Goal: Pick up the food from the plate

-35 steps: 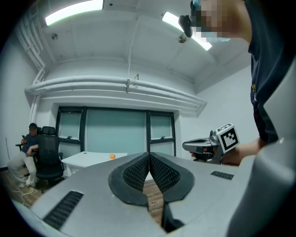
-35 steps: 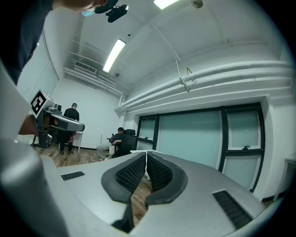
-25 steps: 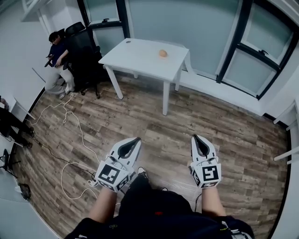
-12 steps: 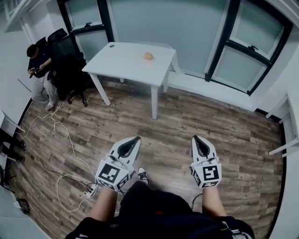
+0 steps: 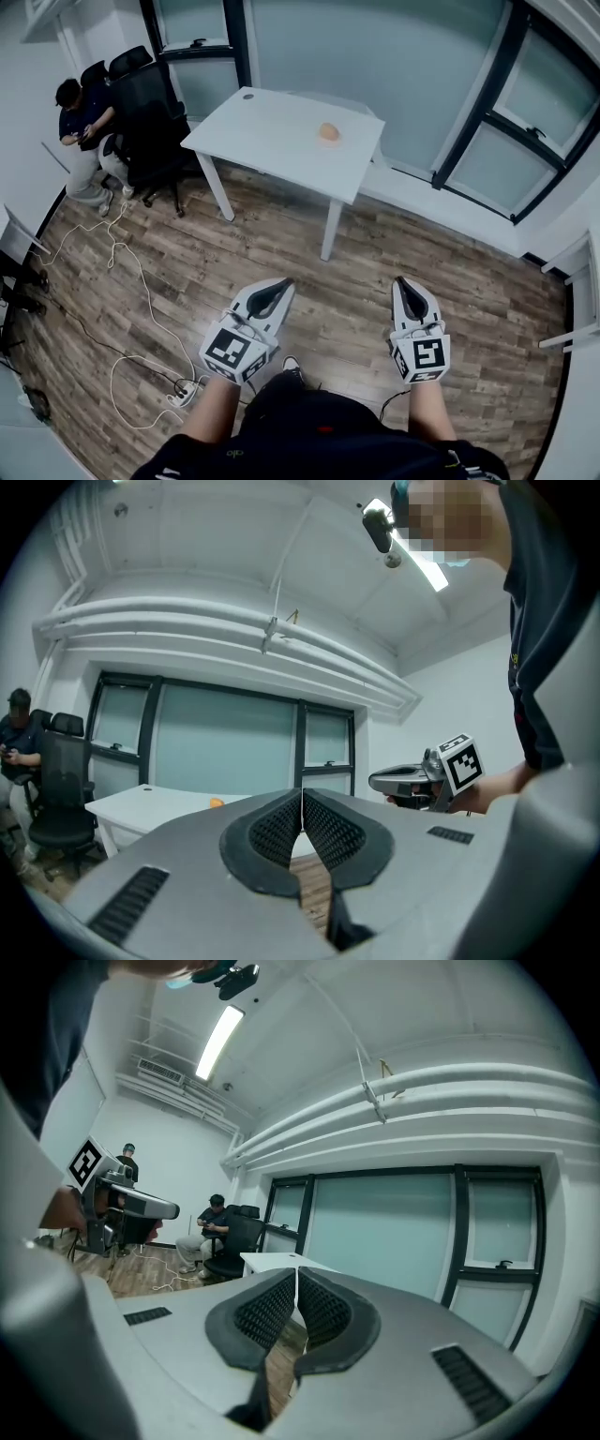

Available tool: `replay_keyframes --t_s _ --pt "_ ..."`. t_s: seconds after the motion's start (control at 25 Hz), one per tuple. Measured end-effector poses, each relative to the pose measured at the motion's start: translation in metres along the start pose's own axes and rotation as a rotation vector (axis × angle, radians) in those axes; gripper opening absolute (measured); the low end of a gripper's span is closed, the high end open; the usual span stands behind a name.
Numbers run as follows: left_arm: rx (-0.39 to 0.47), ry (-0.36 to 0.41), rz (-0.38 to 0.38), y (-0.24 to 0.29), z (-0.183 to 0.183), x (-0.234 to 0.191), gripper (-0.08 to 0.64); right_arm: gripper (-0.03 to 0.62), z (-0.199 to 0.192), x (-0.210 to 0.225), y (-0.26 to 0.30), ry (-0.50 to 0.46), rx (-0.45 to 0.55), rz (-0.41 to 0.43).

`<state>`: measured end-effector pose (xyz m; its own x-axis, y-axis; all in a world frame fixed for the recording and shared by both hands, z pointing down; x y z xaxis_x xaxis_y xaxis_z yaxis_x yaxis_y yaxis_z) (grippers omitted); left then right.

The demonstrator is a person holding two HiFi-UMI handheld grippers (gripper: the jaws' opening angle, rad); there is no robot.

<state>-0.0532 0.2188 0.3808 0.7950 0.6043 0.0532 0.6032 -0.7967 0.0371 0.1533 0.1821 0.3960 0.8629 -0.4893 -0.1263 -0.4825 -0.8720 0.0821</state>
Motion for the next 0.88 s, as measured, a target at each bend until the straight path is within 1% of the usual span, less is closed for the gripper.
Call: replay_keyframes --t_s 0.24,0.44,0.68,0.88 --pt "-0.009 0.012 0.015 0.009 0.008 -0.074 0.025 0.026 0.023 -0.026 0.081 -0.015 0.012 0.046" --pt "-0.020 0.013 0.047 0.012 0.006 -0.125 0.025 0.026 0.026 -0.041 0.135 -0.008 0.010 0.082" --pt "-0.028 0.010 0.079 0.047 0.007 -0.165 0.025 0.026 0.033 -0.026 0.199 -0.010 0.018 0.131" --pt "-0.034 0.020 0.115 0.100 0.003 -0.191 0.025 0.026 0.027 0.013 0.254 -0.008 0.037 0.167"
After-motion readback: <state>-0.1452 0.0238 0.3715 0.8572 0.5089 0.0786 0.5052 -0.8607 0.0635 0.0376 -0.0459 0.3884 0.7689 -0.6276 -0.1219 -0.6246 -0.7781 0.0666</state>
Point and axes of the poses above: the fingertips, and each gripper's own axes: y forward along the fingers, x to its right, z out of its top, the point moved 1 cm from there along -y, backward along the fingers, and after that the axes turned 5 degrees about y, right-handed, at the moved point
